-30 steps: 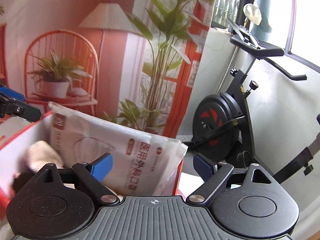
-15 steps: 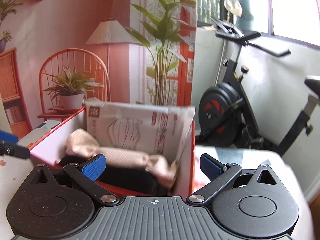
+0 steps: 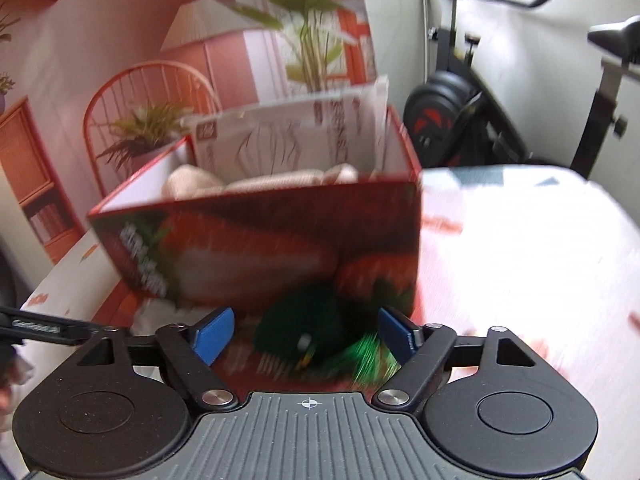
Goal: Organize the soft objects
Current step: 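Lower both grippers onto the small silver foil pouch and close on it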
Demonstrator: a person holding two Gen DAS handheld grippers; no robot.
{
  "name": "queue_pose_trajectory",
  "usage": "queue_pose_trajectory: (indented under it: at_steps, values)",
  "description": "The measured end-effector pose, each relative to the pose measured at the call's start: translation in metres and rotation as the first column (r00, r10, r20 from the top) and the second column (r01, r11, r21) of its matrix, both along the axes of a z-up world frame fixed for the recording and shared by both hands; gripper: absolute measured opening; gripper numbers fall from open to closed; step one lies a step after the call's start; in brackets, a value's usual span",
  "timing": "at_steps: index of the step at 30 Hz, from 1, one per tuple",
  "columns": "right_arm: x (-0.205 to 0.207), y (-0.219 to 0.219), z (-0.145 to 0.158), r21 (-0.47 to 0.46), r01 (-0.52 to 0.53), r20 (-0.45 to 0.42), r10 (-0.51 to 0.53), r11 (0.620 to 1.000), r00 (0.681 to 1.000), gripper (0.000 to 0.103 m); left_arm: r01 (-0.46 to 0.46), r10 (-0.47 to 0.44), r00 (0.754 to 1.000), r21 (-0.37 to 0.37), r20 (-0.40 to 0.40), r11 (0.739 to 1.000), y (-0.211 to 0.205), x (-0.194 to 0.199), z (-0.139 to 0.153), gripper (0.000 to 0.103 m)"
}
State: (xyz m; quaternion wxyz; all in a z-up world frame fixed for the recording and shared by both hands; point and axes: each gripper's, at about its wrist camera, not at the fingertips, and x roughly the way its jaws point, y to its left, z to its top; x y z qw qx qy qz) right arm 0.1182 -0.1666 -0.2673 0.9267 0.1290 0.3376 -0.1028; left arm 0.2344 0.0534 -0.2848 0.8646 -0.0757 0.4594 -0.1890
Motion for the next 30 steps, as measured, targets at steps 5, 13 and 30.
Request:
queue_pose_trajectory:
  at_steps: [5, 13, 30]
  values:
    - [-0.007, 0.014, -0.017, 0.049, -0.048, -0.034, 0.050, 0.998, 0.998, 0.063, 0.074, -0.074, 0.997, 0.004, 0.007, 0.997, -0.016, -0.011, -0.014, 0.049]
    - [-0.011, 0.024, -0.036, 0.117, -0.084, -0.072, 0.093, 0.990, 0.993, 0.052, 0.173, -0.173, 0.984, -0.013, 0.038, 0.985, -0.039, -0.030, -0.017, 0.048]
    - [-0.019, 0.038, -0.047, 0.183, -0.180, -0.112, 0.202, 0.967, 0.973, 0.025, 0.026, -0.025, 1.000, -0.158, 0.006, 0.987, -0.031, -0.069, -0.025, 0.047]
